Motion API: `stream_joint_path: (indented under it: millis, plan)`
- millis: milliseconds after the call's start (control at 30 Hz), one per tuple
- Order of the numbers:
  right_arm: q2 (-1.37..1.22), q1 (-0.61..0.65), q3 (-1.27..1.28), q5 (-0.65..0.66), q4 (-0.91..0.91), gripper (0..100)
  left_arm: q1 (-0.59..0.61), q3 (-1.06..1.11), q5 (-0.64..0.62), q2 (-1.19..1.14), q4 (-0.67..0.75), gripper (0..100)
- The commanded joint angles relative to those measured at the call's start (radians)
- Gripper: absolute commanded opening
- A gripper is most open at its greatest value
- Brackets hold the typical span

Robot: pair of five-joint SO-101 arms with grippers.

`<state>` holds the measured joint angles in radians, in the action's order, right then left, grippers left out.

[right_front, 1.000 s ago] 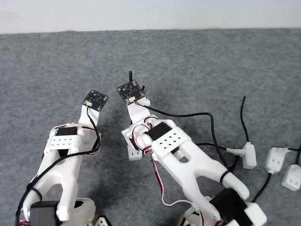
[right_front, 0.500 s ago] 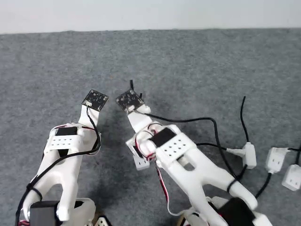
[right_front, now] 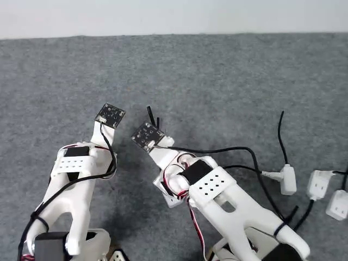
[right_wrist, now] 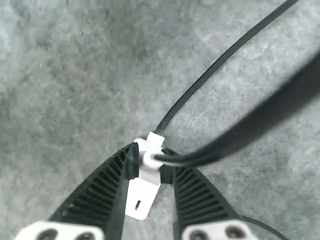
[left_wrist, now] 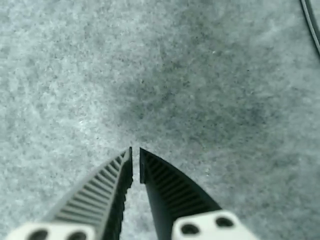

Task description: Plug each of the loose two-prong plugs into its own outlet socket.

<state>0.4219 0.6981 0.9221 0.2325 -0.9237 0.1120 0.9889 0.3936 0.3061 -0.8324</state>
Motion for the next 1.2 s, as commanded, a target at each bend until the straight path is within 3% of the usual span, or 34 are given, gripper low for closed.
stream_joint_path:
  millis: [0, 133, 467, 567, 767, 900, 1167]
  plan:
    - [-0.031, -0.007, 0.172, 0.031, -0.082, 0.8, 0.008, -0.059, -0.011, 0.026, 0.021, 2]
    - [-0.031, -0.019, 0.213, 0.160, -0.120, 0.8, 0.006, -0.059, -0.011, 0.025, 0.021, 2]
    - [-0.033, -0.266, 0.236, 0.370, -0.188, 0.8, 0.003, -0.059, -0.011, 0.025, 0.021, 2]
    - [-0.027, -0.291, 0.242, 0.422, -0.205, 0.9, 0.002, -0.059, -0.011, 0.023, 0.023, 2]
    - [-0.021, -0.325, 0.213, 0.348, -0.185, 0.9, 0.000, -0.061, -0.011, 0.021, 0.023, 2]
    - [-0.022, -0.331, 0.123, 0.230, -0.151, 0.8, 0.000, -0.062, -0.011, 0.021, 0.023, 2]
    - [-0.025, -0.367, -0.009, 0.203, -0.159, 0.8, 0.000, -0.062, -0.011, 0.021, 0.023, 2]
